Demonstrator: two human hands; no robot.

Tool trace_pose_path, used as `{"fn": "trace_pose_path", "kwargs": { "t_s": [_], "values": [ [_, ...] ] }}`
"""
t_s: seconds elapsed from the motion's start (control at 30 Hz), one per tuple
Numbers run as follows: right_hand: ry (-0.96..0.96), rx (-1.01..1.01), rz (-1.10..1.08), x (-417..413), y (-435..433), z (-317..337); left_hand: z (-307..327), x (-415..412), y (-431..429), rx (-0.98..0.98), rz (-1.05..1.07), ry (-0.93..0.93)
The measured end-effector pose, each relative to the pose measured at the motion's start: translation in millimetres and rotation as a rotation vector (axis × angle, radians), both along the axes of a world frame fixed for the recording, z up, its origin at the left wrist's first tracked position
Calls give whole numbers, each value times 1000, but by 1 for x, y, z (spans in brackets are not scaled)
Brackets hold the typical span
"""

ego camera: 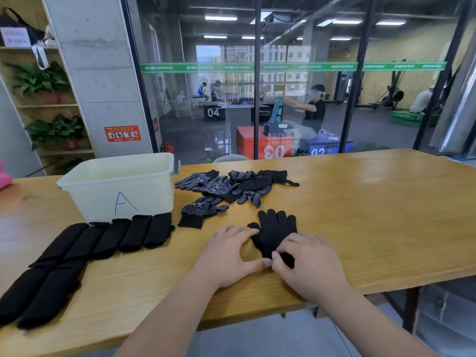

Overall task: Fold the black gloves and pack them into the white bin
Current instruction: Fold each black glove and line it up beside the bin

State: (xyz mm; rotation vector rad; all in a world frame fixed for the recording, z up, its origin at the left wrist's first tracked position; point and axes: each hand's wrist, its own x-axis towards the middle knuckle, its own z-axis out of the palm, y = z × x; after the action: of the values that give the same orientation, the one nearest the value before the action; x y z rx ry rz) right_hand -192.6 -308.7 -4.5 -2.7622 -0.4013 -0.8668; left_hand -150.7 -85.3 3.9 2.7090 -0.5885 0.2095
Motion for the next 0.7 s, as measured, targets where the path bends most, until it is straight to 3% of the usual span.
{"fn": "trace_pose_path", "kwargs": {
  "t_s": [0.1, 0.27, 0.33, 0.5, 0.6, 0.7],
  "values": [
    [54, 124, -5, 8, 0, 9, -3, 2, 0, 6, 16, 3],
    [510, 55, 16, 48, -1, 23, -1, 1, -3, 109, 58, 36],
    [610, 6, -33, 63, -4, 31, 0, 1, -4, 118, 61, 66],
    [563, -75, -46, 81, 8, 43, 0, 2, -3, 104, 48, 77],
    [687, -156, -30, 92, 12, 32, -2, 3, -2, 83, 50, 77],
    [565, -101, -81, 104, 15, 28, -6, 5, -1, 2, 69, 26]
  ]
}}
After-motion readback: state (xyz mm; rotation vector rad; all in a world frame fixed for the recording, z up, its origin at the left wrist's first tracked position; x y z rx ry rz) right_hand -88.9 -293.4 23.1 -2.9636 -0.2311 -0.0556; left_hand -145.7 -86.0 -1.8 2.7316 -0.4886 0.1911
